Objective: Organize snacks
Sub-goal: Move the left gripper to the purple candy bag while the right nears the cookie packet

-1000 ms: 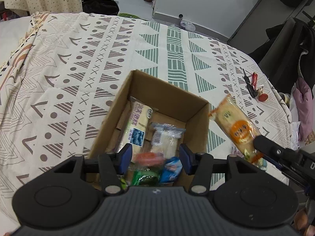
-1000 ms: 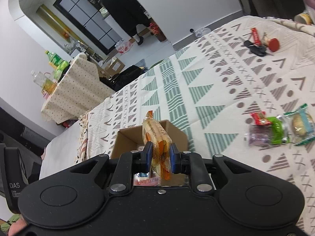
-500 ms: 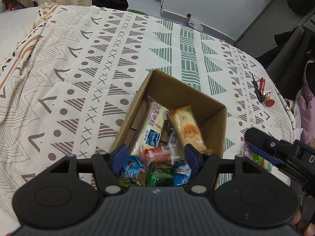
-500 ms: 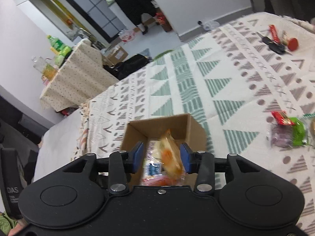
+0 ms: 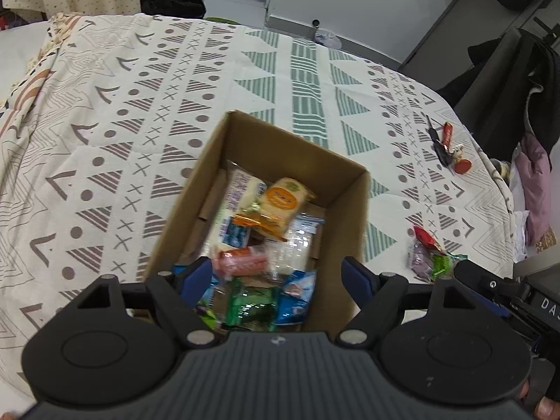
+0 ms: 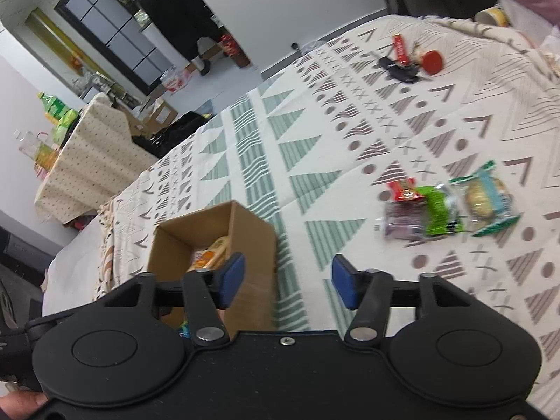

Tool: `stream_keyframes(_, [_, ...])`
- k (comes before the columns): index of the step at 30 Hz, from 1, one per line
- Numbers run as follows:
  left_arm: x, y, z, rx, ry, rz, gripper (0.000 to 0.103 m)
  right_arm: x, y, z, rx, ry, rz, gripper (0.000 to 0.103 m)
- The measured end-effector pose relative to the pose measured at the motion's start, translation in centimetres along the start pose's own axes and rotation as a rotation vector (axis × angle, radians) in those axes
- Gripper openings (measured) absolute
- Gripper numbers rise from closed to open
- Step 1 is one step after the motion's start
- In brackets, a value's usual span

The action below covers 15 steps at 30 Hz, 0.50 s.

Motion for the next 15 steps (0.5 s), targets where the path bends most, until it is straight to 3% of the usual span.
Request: stream_keyframes(15, [6.2, 1.4, -1.8, -0.018, 0.086, -0.026, 0.081, 6.6, -2.0, 0.0, 0.023, 0.054, -0.047, 0.071])
Point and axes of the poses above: each gripper's, at about its wrist camera, not at the fingertips, and y roughly the way its jaws point, x to its right, z to its top, the point moved 1 cm from there along y, roughly the way its jaws point, and after that the axes turned 12 degrees about -z, right-handed, at the moved point
